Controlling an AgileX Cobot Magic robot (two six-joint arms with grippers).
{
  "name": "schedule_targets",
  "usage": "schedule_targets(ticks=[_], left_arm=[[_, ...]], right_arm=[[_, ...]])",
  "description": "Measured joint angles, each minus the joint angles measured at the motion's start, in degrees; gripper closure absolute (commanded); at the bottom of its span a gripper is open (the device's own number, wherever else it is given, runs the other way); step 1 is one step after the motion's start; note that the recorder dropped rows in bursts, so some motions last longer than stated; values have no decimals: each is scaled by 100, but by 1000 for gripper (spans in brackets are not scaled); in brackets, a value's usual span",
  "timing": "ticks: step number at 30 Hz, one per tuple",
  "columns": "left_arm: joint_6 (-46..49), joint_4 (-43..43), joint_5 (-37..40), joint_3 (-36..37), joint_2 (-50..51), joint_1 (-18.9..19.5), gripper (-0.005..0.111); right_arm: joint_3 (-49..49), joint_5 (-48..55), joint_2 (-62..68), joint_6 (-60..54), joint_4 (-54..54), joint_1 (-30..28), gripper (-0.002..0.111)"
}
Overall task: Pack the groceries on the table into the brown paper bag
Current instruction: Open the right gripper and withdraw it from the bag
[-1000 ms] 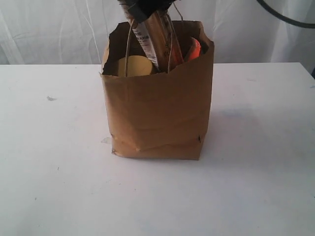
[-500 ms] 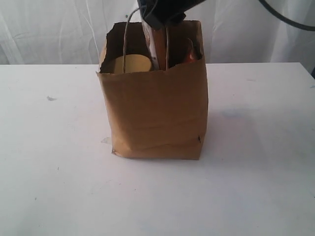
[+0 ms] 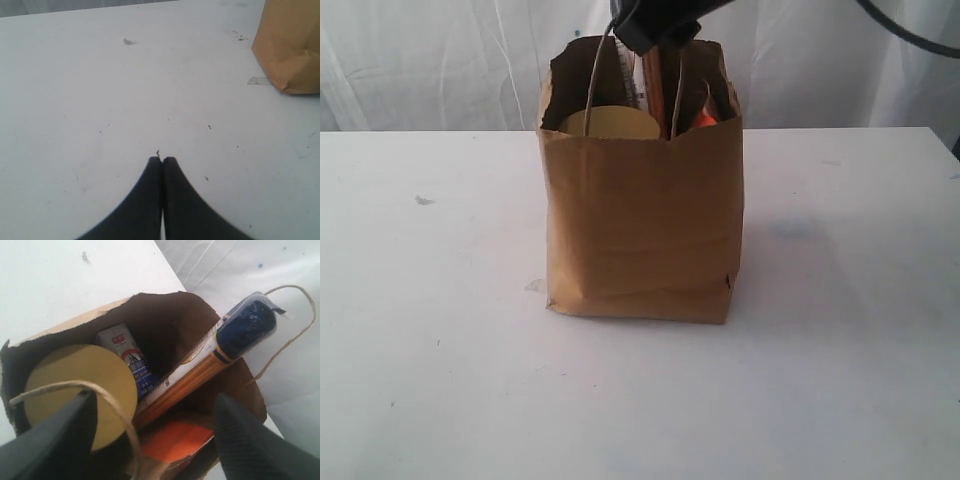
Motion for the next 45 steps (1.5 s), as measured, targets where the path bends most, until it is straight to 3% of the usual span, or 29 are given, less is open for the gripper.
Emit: schedule_targets(ticks=[7,17,20,34,45], left_arm=[[0,0,0,0,0,0,107],[0,0,0,0,0,0,107],[0,0,0,0,0,0,107],[0,0,0,0,0,0,107],[0,0,0,0,0,0,107]], right_arm=[[0,142,-162,33,-9,0,50],[543,194,-929,366,-13,0,98],[949,-47,-1396,701,5,0,108],[2830,-745,-3098,1351,1767,0,108],[3063,-486,-3124,2407,2120,0,108]])
